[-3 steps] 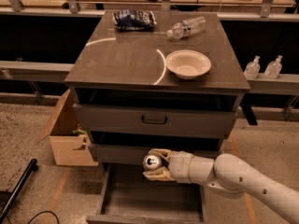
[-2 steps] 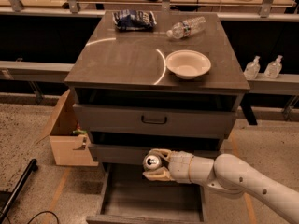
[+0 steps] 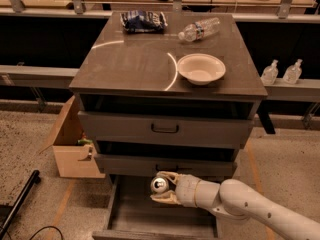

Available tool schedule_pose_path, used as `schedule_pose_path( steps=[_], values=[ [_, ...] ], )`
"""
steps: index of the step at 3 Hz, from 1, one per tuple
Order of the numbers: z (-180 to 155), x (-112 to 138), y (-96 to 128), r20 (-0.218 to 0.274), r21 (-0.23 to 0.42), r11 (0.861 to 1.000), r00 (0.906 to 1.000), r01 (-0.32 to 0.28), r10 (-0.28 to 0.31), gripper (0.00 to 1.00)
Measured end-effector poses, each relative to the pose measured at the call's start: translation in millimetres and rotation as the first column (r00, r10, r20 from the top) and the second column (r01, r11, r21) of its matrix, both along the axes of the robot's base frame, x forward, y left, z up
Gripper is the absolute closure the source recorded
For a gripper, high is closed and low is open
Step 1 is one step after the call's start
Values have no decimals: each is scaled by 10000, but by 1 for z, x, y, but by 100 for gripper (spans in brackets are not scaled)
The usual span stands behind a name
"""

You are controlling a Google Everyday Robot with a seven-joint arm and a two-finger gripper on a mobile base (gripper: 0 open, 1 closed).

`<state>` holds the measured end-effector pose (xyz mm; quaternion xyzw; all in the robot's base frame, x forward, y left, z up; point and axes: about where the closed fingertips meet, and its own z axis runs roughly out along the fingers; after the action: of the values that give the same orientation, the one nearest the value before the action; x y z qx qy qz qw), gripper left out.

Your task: Place 7up can into bottom drawer

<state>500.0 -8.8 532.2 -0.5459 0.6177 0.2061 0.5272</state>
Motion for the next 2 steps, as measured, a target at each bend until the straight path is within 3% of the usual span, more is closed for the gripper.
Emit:
schedule_pose_path(
  steps=[2],
  values=[
    [-113,-5,27,113,356,9979,9985,-540,536,100]
  ],
)
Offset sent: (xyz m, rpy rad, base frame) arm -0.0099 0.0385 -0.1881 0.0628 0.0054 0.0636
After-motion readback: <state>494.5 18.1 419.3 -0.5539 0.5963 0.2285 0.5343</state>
